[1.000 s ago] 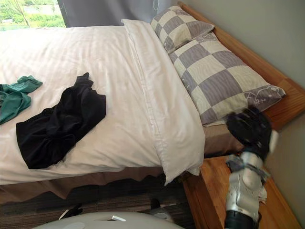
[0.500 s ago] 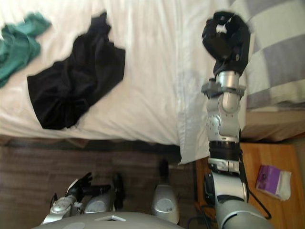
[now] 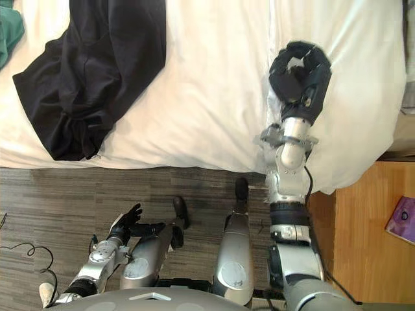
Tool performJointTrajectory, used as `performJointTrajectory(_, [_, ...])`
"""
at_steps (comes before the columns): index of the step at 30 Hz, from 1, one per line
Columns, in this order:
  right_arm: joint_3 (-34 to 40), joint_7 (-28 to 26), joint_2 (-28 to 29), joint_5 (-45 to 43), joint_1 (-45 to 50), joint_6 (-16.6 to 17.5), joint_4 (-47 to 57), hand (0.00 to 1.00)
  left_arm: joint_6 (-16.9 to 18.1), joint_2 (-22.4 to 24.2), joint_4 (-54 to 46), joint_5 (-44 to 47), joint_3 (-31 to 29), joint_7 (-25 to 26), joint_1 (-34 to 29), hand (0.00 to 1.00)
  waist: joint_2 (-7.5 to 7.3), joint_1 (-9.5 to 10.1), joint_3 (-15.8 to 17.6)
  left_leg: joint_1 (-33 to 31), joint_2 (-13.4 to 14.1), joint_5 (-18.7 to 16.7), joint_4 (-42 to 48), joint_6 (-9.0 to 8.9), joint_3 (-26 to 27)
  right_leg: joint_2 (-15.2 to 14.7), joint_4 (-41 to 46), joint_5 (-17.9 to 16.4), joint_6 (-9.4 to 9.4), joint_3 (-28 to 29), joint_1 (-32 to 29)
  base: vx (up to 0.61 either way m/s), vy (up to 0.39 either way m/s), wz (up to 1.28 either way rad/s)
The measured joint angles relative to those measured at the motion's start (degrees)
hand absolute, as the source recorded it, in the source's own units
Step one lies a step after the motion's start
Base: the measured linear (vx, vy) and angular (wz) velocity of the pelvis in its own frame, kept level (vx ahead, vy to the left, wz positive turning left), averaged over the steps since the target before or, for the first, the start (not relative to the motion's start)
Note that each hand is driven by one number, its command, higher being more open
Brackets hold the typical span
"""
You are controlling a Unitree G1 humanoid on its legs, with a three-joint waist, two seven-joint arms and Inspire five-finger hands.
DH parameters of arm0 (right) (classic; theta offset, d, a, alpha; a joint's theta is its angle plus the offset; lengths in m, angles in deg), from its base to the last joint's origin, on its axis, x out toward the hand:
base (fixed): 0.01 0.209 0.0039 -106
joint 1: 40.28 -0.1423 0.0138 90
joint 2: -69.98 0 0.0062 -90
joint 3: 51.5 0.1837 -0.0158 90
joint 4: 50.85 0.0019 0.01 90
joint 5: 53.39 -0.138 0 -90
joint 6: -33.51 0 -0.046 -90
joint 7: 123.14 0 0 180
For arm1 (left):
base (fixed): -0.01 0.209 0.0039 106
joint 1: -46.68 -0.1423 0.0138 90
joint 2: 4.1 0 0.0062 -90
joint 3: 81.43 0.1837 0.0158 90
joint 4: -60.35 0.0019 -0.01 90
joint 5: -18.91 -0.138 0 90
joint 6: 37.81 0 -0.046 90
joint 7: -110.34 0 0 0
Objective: Tidy up the quilt and then pick up the clothes from the bed and put them into the laundry hamper
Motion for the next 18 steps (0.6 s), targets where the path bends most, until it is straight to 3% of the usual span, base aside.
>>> performJointTrajectory(2, [-0.17,-1.88,0.91,0.0,2.75,0.71,-0.01,0.0,0.02,0.71,0.05,-0.01,-0.34,0.0,-0.11,1.0,-0.81,-0.74,-0.39,0.78,0.01,-0.04,-0.01,-0.07,0.61,0.0,0.28,-0.41,-0.07,0.01,0.55,-0.01,-0.023,-0.17])
performJointTrajectory(6, [-0.05,-7.29,4.13,0.18,11.51,2.0,-0.82,0.0,0.34,2.06,0.05,0.02,-3.17,-1.02,-0.25,1.0,-3.78,-2.16,-1.92,3.58,0.94,-0.91,-0.04,-1.14,2.43,0.77,0.05,-1.53,0.14,0.05,2.78,-0.01,-0.025,-0.18])
performJointTrajectory(8, [0.53,-9.81,6.47,5.01,16.12,4.26,-5.04,0.0,0.0,2.24,0.22,0.13,-4.74,-1.4,-0.55,1.0,-5.78,-2.32,-3.4,5.06,2.27,-1.94,-0.04,-1.52,3.41,2.09,-0.89,-1.7,-0.1,0.12,4.28,-0.02,-0.045,-0.24])
performJointTrajectory(12, [0.57,-11.11,9.48,8.68,22.87,4.88,-16.26,0.0,-0.71,3.08,1.3,-0.02,-6.76,-2.3,-1.0,1.0,-7.39,-2.29,-6.3,7.83,4.09,-2.9,-0.13,-2.22,3.87,3.77,-2.49,-1.88,-0.41,-0.52,7.72,0.01,-0.052,-0.08])
performJointTrajectory(13, [0.63,-11.28,10.26,8.62,24.81,4.13,-19.56,1.0,-0.98,3.58,1.28,-0.05,-6.92,-2.34,-1.74,1.0,-7.16,-2.37,-7.6,8.78,4.54,-3.16,-0.26,-2.59,3.98,4.12,-3.18,-1.9,-0.46,-0.73,9.02,0.05,-0.027,-0.06])
performJointTrajectory(18, [0.91,-12.25,10.7,9.05,31.62,-4.02,-32.26,1.0,-3.23,5.43,4.0,-2.15,-9.01,-2.28,-3.71,1.0,-4.51,-2.35,-13.7,13.93,5.28,-3.32,-2.97,-3.1,4.17,4.89,-6.34,-1.91,-0.53,-1.45,14.59,0.09,-0.01,-0.01])
